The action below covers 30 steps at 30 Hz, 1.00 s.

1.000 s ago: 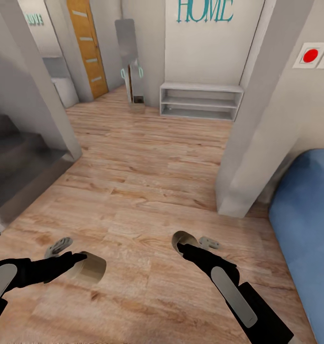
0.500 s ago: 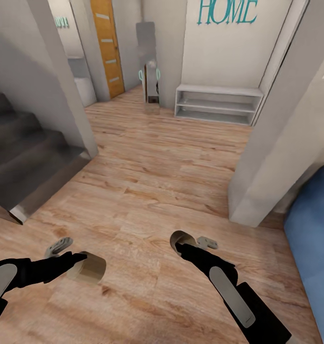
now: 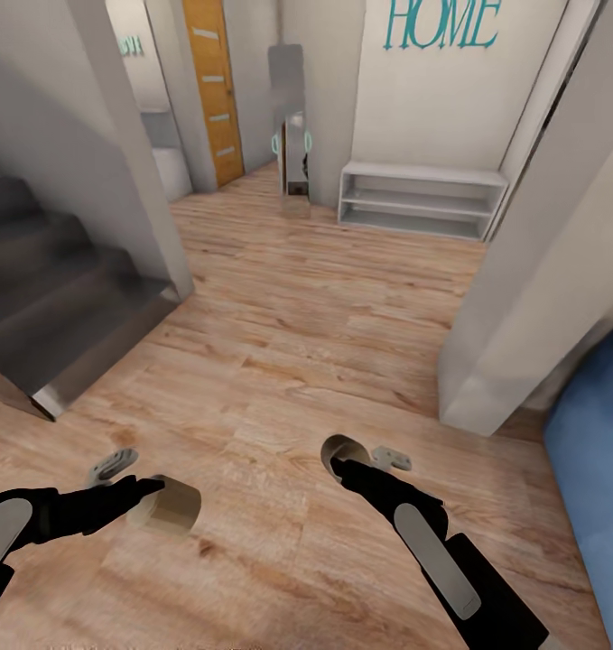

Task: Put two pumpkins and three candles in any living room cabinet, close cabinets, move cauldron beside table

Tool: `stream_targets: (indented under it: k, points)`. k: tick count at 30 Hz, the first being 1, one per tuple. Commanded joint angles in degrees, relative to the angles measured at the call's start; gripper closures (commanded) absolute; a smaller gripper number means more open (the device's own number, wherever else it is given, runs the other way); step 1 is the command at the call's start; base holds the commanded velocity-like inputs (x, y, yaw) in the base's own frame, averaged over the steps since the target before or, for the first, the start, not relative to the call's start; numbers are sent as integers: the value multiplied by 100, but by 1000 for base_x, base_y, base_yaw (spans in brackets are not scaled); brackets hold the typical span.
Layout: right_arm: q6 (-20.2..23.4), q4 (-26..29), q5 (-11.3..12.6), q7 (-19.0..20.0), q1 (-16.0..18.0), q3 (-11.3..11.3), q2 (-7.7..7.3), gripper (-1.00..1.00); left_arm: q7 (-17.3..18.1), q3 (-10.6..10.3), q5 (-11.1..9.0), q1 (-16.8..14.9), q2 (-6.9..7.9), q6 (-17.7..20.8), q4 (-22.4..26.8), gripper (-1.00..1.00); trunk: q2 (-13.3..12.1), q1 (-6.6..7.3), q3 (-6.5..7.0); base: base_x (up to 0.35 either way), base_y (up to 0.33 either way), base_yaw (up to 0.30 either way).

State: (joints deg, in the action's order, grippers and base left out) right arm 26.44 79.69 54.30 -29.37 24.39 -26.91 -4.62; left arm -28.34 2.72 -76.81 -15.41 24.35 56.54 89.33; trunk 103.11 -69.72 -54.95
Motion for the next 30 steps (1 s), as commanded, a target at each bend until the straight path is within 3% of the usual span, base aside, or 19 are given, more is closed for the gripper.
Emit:
stream_targets:
  k: [1, 30]
  points:
    - [-6, 11, 49, -51, 4, -13, -7, 100, -58, 1, -61, -6, 0, 15, 1, 100, 2, 1, -4, 0, 0, 266]
    - [-33, -15, 19, -51, 4, -14, -4, 100, -57, 1, -63, -6, -9, 15, -3, 100, 2, 1, -4, 0, 0, 286]
